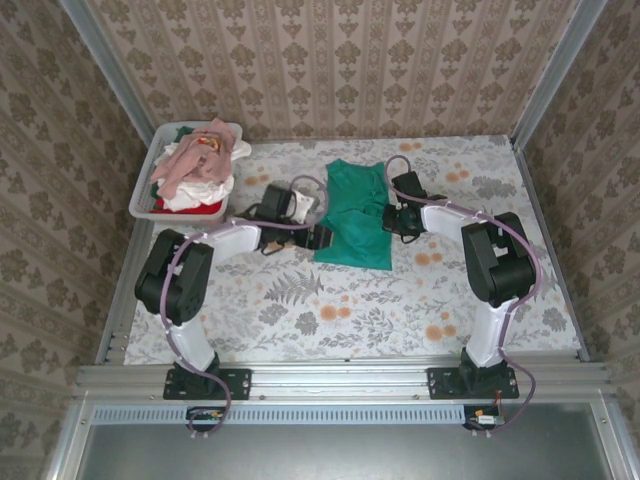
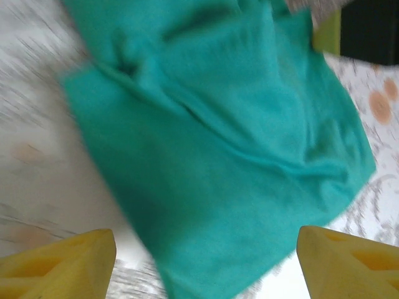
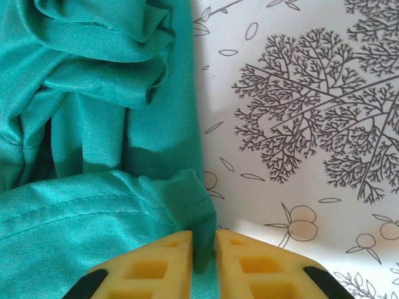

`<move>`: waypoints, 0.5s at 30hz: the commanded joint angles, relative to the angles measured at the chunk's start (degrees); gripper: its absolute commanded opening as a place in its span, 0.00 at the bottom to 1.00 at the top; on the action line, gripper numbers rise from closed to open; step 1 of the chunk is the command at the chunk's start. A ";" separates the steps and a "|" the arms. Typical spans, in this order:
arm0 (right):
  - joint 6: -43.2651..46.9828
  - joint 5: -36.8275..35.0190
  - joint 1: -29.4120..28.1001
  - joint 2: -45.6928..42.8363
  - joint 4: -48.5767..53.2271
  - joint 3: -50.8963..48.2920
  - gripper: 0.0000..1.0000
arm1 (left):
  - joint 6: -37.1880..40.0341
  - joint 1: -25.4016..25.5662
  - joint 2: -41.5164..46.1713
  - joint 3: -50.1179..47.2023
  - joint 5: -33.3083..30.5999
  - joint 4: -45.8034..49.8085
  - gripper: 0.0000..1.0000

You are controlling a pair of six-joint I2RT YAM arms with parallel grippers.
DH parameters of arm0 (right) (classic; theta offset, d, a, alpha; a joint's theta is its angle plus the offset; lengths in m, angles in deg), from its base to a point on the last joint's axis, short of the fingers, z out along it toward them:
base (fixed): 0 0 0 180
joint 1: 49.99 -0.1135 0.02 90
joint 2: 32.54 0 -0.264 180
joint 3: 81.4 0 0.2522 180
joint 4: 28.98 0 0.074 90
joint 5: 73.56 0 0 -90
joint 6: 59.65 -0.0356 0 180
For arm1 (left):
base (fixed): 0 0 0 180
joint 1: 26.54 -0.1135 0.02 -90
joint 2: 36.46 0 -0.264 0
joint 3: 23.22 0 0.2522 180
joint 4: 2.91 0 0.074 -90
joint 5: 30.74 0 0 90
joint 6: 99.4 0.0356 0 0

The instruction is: Fold and stack the t-shirts

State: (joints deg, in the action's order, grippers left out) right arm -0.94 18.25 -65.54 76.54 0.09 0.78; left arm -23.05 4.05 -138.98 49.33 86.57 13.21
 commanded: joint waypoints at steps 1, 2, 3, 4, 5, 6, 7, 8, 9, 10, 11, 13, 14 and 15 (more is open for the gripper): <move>-0.17 -0.57 -0.38 -2.25 0.92 -2.13 0.14 | -5.86 1.02 0.61 -2.02 0.24 -4.30 0.78; 0.13 -0.83 -0.42 -2.90 1.44 -2.69 0.13 | -5.99 1.20 0.45 -2.32 0.15 -4.17 0.78; 0.38 -0.94 -0.36 -3.91 2.00 -3.43 0.13 | -5.95 1.31 0.14 -2.47 0.15 -3.57 0.77; 0.48 -0.93 -0.44 -5.40 2.34 -4.43 0.13 | -5.70 1.40 -0.27 -2.30 -0.60 -2.31 0.76; 0.64 -0.81 -0.64 -6.90 2.36 -5.66 0.15 | -5.38 1.53 -0.54 -2.19 -1.93 -0.87 0.76; 0.70 -0.76 -1.19 -9.17 2.51 -7.31 0.19 | -4.97 1.79 -0.94 -1.96 -3.74 0.66 0.76; 0.50 -1.17 -1.95 -11.72 2.45 -9.32 0.25 | -4.90 1.97 -1.31 -1.54 -5.13 2.12 0.74; 0.21 -1.41 -2.64 -13.83 2.09 -11.25 0.29 | -4.89 2.10 -1.45 -1.26 -6.26 3.03 0.74; -0.26 -1.28 -3.59 -16.37 1.78 -13.23 0.32 | -5.03 2.23 -1.45 -1.37 -6.72 2.92 0.73; -0.80 -1.43 -4.56 -18.55 1.43 -15.21 0.34 | -5.53 2.42 -1.41 -1.66 -6.79 2.08 0.73; -1.30 -1.97 -5.45 -20.06 1.21 -16.79 0.39 | -5.77 2.52 -1.52 -1.80 -6.28 1.57 0.73; -2.56 -3.44 -6.87 -22.31 0.40 -20.24 0.44 | -5.60 3.01 -2.27 -1.34 -5.25 1.73 0.71; -2.99 -3.13 -7.18 -22.54 -0.53 -21.57 0.43 | -5.72 3.30 -2.57 -1.39 -5.36 1.43 0.70; -3.52 -2.68 -7.62 -22.41 -1.67 -22.75 0.43 | -5.90 3.57 -2.92 -1.63 -4.82 0.94 0.69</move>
State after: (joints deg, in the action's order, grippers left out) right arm -2.49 16.89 -72.53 54.13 -0.21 -18.76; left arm -27.92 6.80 -140.27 46.99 81.74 14.01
